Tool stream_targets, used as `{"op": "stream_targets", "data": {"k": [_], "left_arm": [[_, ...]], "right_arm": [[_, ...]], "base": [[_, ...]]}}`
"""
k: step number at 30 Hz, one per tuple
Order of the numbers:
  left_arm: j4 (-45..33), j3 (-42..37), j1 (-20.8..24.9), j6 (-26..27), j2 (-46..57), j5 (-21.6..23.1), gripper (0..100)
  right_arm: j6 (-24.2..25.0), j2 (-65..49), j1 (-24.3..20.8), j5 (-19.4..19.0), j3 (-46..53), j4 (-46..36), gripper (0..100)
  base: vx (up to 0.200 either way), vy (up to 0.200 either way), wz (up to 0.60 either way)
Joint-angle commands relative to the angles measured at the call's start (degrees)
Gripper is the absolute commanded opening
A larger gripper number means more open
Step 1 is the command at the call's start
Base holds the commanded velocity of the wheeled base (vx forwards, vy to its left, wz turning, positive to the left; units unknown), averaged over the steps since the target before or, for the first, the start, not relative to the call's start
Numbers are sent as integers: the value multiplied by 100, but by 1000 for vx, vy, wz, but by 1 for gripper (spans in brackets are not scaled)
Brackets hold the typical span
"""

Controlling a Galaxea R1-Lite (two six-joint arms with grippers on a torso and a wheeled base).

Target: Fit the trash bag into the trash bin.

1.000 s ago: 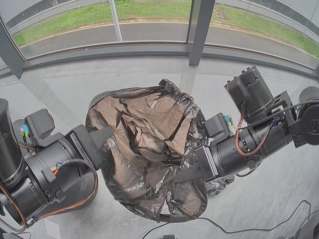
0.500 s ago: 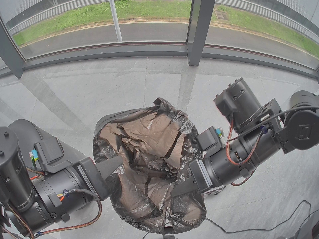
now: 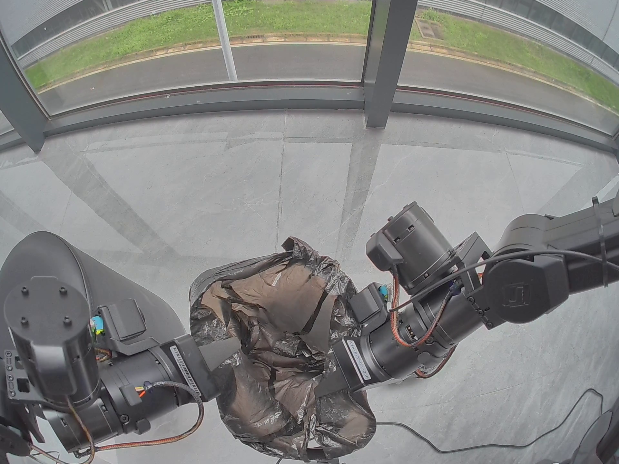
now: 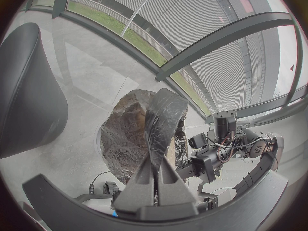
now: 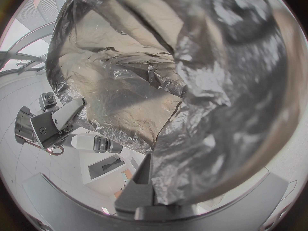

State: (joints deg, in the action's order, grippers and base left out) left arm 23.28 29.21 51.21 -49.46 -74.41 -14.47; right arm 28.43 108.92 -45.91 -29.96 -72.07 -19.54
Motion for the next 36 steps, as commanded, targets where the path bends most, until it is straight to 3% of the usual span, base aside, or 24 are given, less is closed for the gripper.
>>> {"op": "stream_targets", "data": {"k": [1, 4, 12, 16, 21, 36], "left_arm": [[220, -179, -481, -11, -451, 348, 0], [528, -187, -903, -11, -847, 770, 0], [1134, -91, -1430, 77, -1963, 893, 0], [1433, -161, -1650, 411, -2473, 981, 0], [1882, -144, -1966, 692, -2904, 1403, 0], [2154, 23, -1984, 788, -3624, 1394, 0]], "right_arm": [[-4, 261, 196, 8, 35, 126, 0], [-4, 340, 381, -1, 35, 161, 0], [-127, 621, 697, -1, 62, 706, 0], [-320, 903, 838, 35, 255, 1462, 0], [-672, 1263, 1005, 61, 483, 2262, 0], [-1120, 1755, 1216, 61, 510, 2288, 0]], "base": [[0, 0, 0], [0, 0, 0], [0, 0, 0], [0, 0, 0], [0, 0, 0], [0, 0, 0]]}}
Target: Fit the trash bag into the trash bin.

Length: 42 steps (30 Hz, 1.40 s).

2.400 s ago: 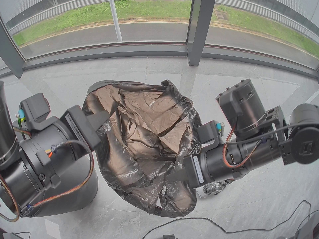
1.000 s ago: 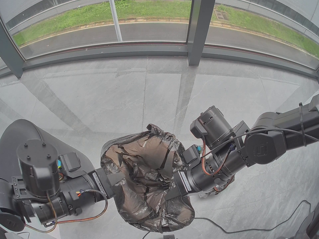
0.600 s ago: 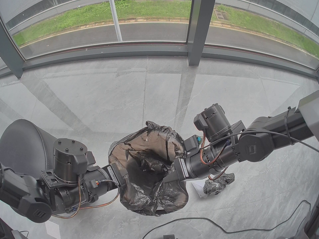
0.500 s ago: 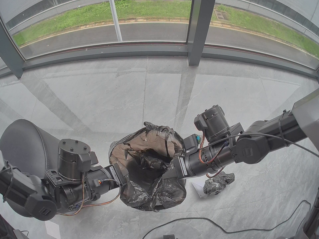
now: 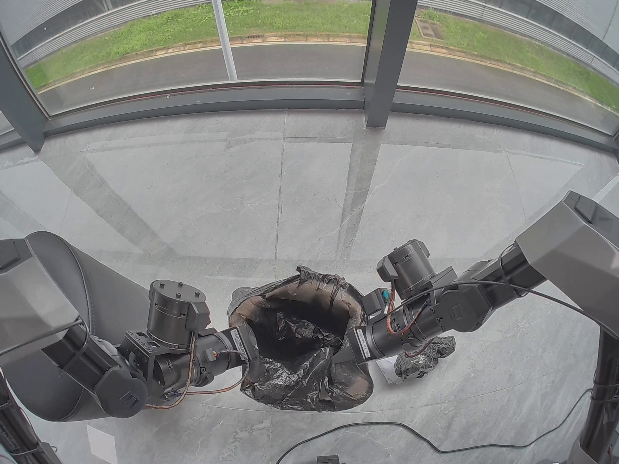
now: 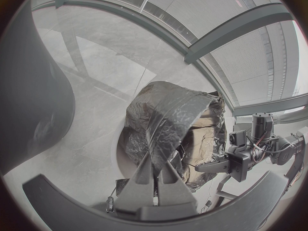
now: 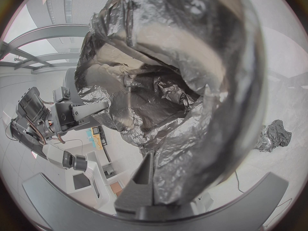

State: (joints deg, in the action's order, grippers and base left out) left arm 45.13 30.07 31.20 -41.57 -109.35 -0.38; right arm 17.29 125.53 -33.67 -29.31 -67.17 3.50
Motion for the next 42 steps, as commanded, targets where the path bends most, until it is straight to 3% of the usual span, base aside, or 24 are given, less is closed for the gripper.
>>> {"op": "stream_targets", "data": {"k": [1, 10, 17, 24, 30, 42], "left_arm": [[-31, -116, 27, 0, -130, -15, 0], [-101, -344, 1, 52, 239, -15, 0], [-1173, -300, 71, 96, 634, 38, 0], [-1243, -318, 62, 96, 573, 38, 0], [-1199, -151, -87, 105, 98, 55, 0], [-1164, -2, -799, 492, -280, 47, 0]], "right_arm": [[-6, 112, -8, -5, 20, -25, 0], [3, 95, -17, -5, 11, -95, 0], [-111, -11, -52, -5, -33, -684, 0], [-270, 33, -17, 13, -147, -798, 0], [-270, 350, 1, 619, -411, -789, 0], [-296, 499, 282, 856, -789, -789, 0]], "base": [[0, 0, 0], [0, 0, 0], [0, 0, 0], [0, 0, 0], [0, 0, 0], [0, 0, 0]]}}
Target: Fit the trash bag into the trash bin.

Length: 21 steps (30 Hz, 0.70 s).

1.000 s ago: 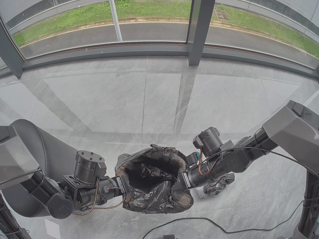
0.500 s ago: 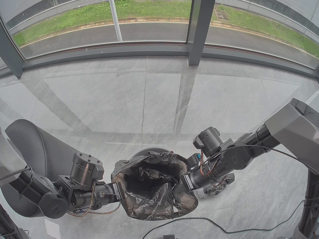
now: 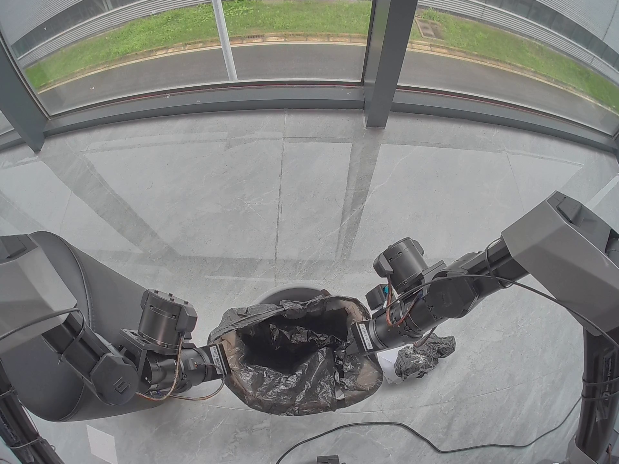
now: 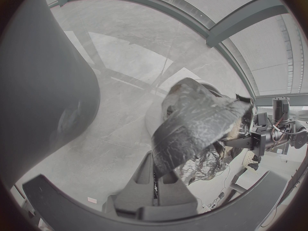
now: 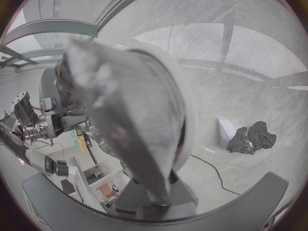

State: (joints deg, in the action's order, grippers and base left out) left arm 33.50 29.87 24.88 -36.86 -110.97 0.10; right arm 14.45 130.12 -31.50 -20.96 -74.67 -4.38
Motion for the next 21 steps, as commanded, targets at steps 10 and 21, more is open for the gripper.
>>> {"op": "stream_targets", "data": {"k": [10, 21], "left_arm": [[-1, 28, -317, 320, -118, -10, 0], [412, 2, -414, 347, -302, -1, 0]], "right_arm": [[-38, 22, 179, 39, -39, -11, 0], [-126, 57, 355, 1085, -118, 33, 0]], "base": [[0, 0, 0], [0, 0, 0]]}}
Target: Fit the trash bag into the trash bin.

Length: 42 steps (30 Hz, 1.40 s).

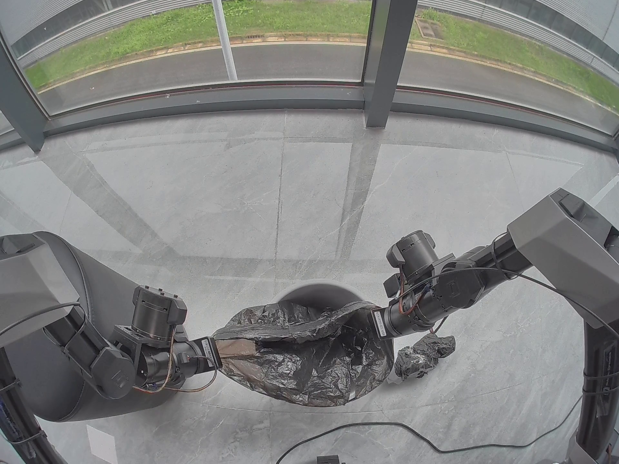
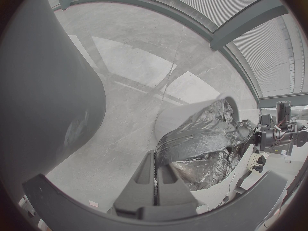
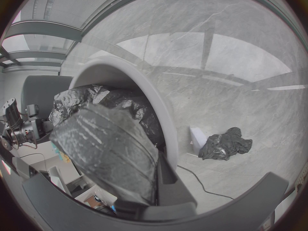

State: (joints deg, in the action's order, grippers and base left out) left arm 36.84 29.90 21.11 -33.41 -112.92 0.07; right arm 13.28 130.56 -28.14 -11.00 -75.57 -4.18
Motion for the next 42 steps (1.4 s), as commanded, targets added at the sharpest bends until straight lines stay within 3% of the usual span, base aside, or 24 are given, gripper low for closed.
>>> {"op": "stream_targets", "data": {"k": [1, 10, 16, 35, 36, 42], "left_arm": [[87, -2, -28, 2, -116, 1, 0], [104, -37, -37, -7, -98, -7, 0], [104, -55, -28, -16, -72, 1, 0], [113, -20, 33, -25, -98, 10, 0], [113, -20, 33, -25, -90, 10, 0], [113, -28, 33, -25, -81, 1, 0]], "right_arm": [[-9, 13, 19, 89, -28, 23, 0], [17, -136, -60, 71, -46, 67, 0], [79, -435, -421, 115, 16, 40, 0], [79, -391, -289, 282, 192, 49, 0], [79, -391, -289, 282, 201, 49, 100], [87, -479, -289, 247, 201, 31, 100]], "base": [[0, 0, 0], [0, 0, 0], [0, 0, 0], [0, 0, 0], [0, 0, 0], [0, 0, 0]]}}
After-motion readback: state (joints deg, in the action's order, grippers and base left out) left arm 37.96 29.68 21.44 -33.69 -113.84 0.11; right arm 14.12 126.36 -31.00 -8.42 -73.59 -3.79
